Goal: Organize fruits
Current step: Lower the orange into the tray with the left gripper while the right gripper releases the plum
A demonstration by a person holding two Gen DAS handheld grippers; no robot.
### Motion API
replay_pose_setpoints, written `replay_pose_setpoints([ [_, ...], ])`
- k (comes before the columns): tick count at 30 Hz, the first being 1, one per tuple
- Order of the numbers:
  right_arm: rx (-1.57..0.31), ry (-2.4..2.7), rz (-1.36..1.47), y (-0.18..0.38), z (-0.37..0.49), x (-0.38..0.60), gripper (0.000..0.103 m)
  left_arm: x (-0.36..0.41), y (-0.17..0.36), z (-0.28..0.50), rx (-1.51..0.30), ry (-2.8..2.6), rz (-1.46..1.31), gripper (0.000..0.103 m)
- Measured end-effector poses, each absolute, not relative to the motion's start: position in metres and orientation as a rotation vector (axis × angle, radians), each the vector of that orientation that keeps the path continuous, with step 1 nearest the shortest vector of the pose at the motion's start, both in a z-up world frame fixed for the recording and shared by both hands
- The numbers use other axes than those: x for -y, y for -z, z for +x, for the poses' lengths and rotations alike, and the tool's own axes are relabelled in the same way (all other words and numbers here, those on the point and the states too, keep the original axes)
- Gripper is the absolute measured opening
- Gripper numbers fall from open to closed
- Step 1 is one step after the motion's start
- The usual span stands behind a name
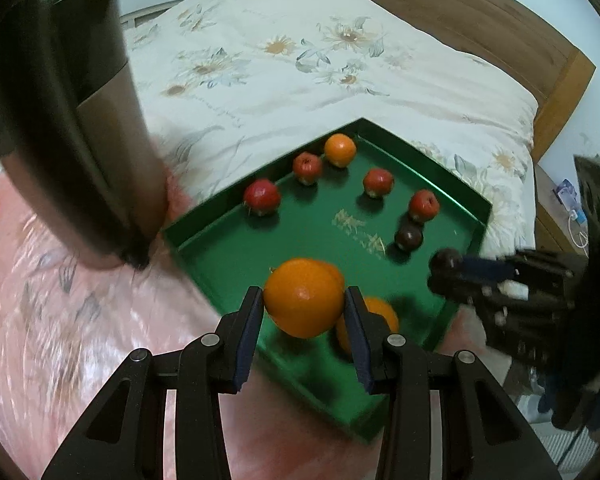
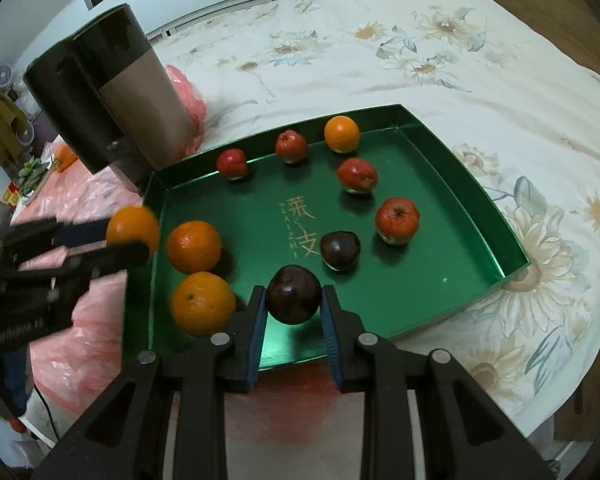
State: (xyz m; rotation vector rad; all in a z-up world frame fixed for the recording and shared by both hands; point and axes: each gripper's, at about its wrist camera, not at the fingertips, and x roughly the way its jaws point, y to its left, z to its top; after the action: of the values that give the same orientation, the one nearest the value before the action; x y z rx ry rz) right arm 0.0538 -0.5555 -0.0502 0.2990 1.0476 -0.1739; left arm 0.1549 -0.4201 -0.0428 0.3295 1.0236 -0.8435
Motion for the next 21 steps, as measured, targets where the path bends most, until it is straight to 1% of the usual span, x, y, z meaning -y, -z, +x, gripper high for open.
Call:
replay_pose_setpoints([
  [8,-1.054,0.194,0.276,0.056,0.056,0.575,0.006,0.454,0.051,0.171,-0.989,0.836,0.361,0.036],
  [21,-1.079,0.221,0.261,0.069,0.061,0.597,0.006,0.485,0.075,0.177,-1.014,0.856,0.405,0.036],
])
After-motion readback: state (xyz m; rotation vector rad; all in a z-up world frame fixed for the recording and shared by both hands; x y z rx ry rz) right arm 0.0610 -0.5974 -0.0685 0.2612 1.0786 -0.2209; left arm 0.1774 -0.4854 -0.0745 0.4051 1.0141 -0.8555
